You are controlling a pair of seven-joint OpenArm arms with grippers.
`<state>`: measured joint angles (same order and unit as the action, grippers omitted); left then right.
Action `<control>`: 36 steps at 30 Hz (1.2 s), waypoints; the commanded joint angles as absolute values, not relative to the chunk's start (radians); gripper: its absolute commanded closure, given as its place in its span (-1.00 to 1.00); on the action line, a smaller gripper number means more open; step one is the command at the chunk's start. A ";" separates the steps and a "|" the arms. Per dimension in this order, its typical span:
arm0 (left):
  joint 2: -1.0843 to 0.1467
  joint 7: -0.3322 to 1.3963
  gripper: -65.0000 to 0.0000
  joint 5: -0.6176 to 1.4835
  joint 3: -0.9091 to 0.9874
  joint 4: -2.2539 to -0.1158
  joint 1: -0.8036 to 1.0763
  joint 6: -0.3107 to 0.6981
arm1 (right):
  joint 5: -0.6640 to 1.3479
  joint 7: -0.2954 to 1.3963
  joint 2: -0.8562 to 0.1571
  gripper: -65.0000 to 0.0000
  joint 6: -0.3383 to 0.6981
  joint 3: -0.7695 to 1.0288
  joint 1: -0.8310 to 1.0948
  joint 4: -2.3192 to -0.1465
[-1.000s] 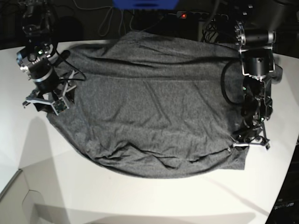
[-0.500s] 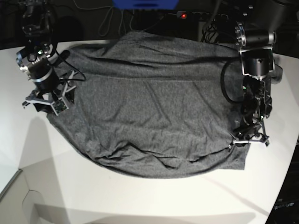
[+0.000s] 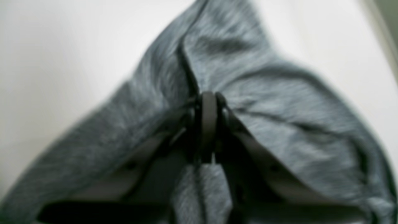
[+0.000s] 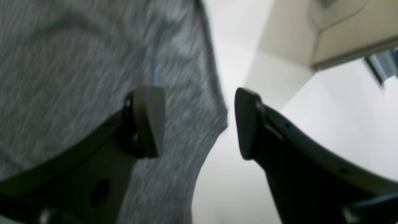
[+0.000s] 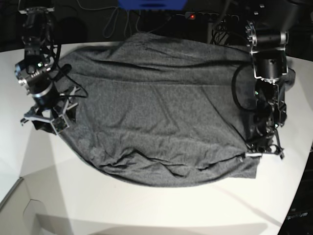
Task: Layout the t-shirt on the table in an organized manner, then fold the t-shirt properly
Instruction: 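Grasp the shirt fabric with both grippers and lift it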
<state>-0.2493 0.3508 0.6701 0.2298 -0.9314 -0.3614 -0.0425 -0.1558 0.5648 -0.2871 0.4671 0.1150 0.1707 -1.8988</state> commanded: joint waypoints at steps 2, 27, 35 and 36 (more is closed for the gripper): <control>-0.262 0.331 1.00 0.676 0.234 -0.997 -0.389 -0.031 | -0.154 0.550 -0.295 -0.21 0.460 0.117 0.122 -1.886; -0.271 0.323 0.98 0.670 0.234 -0.995 -0.363 -0.031 | -0.153 0.550 -0.150 -0.26 0.595 0.099 -0.104 -1.698; -0.271 0.332 0.92 0.676 0.234 -0.974 -0.363 -0.031 | -0.153 0.550 -0.150 -0.26 0.595 -0.054 0.064 -1.923; -0.271 0.332 0.83 0.676 0.234 -0.987 -0.357 -0.031 | -0.153 0.550 -0.150 -0.26 0.595 -0.061 0.073 -1.926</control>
<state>-0.2577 0.3542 0.6712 0.2317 -0.9615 -0.3302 -0.0414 -0.1535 0.5716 -0.1410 0.6056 -0.0658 0.0853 -1.9034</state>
